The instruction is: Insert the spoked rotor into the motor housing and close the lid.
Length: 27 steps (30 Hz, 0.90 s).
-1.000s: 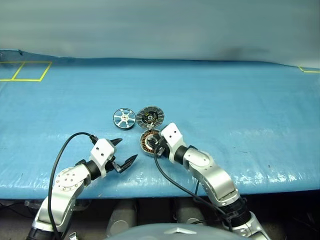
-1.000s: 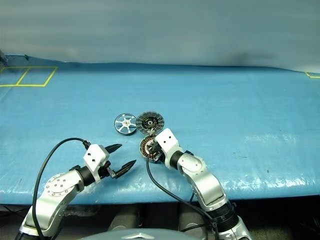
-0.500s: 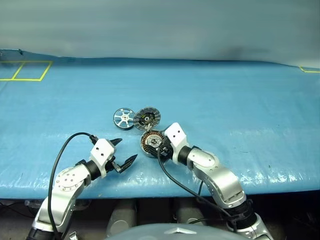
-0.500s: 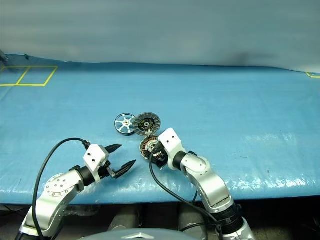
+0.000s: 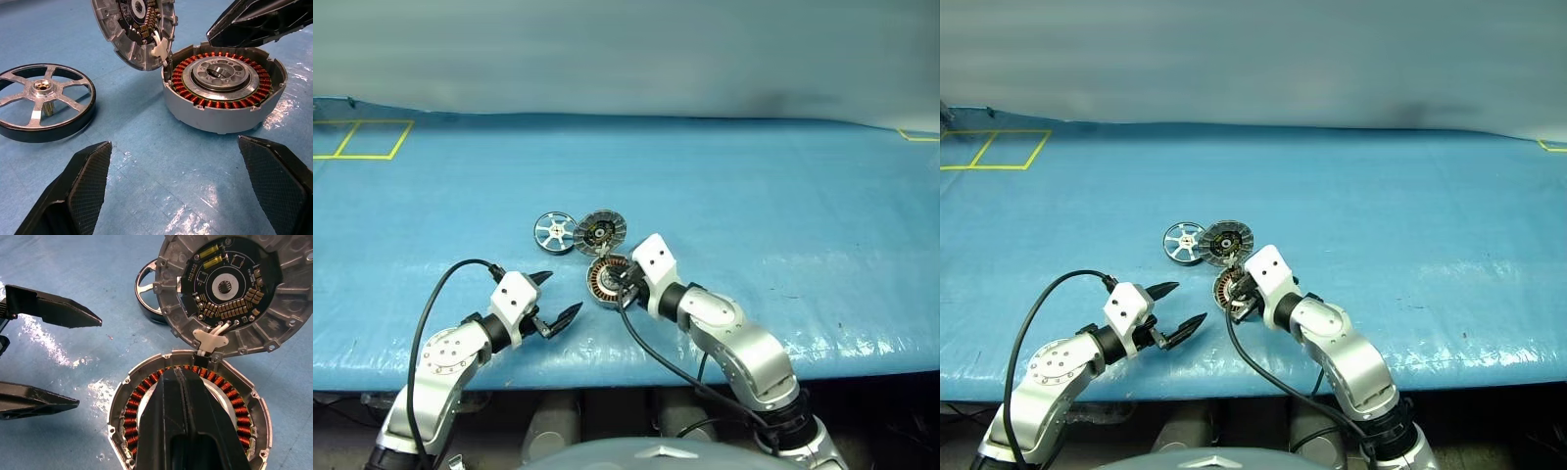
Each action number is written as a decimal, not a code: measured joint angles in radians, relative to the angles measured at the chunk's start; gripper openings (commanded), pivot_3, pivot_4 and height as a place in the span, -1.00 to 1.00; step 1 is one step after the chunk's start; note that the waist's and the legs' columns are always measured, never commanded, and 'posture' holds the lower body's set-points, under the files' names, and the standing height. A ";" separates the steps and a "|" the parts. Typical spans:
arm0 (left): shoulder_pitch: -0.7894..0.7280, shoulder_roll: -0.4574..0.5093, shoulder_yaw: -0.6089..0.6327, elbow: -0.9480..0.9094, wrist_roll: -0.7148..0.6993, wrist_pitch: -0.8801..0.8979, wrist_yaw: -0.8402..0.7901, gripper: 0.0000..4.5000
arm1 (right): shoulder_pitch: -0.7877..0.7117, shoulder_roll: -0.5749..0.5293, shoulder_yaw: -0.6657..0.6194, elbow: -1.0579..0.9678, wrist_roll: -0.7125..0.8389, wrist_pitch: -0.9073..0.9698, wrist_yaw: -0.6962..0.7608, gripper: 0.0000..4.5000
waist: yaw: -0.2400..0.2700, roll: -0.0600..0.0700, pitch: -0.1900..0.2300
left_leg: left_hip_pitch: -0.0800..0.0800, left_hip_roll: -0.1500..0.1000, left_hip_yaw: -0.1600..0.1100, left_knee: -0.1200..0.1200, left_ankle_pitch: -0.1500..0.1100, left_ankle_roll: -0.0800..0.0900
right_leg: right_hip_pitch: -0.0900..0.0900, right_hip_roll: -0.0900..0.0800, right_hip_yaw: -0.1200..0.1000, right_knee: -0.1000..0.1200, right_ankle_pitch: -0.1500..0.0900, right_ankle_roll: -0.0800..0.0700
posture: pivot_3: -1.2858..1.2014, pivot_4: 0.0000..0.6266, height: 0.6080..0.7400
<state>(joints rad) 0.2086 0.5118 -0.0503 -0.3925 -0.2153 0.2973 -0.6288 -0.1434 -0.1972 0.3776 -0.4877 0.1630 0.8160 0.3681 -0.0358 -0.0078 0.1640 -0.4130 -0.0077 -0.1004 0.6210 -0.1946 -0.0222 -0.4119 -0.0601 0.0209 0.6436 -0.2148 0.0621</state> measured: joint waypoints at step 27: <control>0.001 0.001 0.000 0.000 0.000 0.002 -0.003 1.00 | -0.005 0.009 -0.004 0.057 -0.003 -0.007 -0.046 -0.99 | 0.000 0.000 0.000 | 0.000 0.000 0.000 0.000 0.000 0.000 | 0.000 0.000 0.000 0.000 0.000 0.000 | 0.03 -0.52 1.00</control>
<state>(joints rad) 0.2094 0.5123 -0.0502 -0.3926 -0.2154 0.2993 -0.6318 -0.1487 -0.1879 0.3740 -0.4309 0.1602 0.8085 0.3217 -0.0360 -0.0078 0.1640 -0.4131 -0.0076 -0.1004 0.6210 -0.1946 -0.0222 -0.4120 -0.0601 0.0208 0.6436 -0.2148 0.0621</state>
